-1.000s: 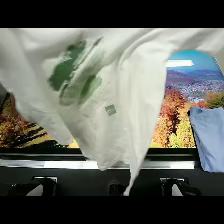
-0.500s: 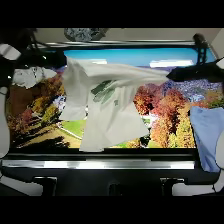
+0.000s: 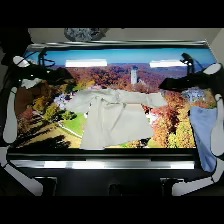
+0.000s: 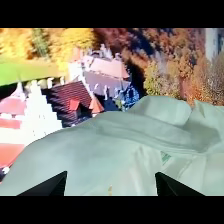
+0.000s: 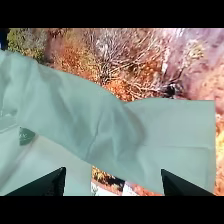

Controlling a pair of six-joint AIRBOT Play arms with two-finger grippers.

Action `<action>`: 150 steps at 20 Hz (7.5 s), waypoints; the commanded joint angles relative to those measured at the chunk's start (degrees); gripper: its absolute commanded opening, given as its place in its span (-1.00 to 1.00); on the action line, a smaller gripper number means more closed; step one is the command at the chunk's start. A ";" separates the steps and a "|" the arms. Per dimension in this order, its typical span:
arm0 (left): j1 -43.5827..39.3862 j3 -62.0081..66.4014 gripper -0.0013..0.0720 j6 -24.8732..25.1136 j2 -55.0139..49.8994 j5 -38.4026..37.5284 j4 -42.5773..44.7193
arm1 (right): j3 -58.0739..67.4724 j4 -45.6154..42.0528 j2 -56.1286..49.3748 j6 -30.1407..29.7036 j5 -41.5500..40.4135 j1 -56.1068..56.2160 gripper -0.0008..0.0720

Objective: Fold the shirts.

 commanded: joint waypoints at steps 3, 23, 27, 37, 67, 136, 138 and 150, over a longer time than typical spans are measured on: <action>6.27 -2.99 0.81 -4.13 -0.48 -10.21 9.09 | -1.20 -6.95 6.80 -2.67 24.28 -2.75 0.92; 1.92 -21.46 -0.65 1.64 -3.02 5.51 1.92 | -43.39 -3.50 20.33 1.86 9.64 23.37 0.99; 1.88 -21.35 -0.88 3.87 -2.05 5.70 1.95 | -51.06 5.88 20.33 2.01 1.44 28.17 1.00; 1.86 -21.35 -0.87 5.44 -0.22 6.40 0.07 | -57.77 16.09 20.02 12.22 -20.13 28.17 1.00; -20.33 -61.18 -0.68 10.34 26.49 -5.11 -0.76 | -32.94 -14.49 18.69 12.33 -13.62 2.86 -0.87; 2.71 -22.93 -0.88 1.84 44.85 8.61 1.84 | 8.79 -21.03 18.73 0.44 19.23 4.55 -0.87; 0.22 -30.27 -0.88 3.65 37.38 11.28 1.81 | 5.33 -24.65 9.40 0.61 16.39 8.15 -0.87; -1.77 -16.11 -0.87 8.81 4.50 34.18 -4.87 | 5.11 -29.33 -7.78 18.99 -33.66 11.67 -0.87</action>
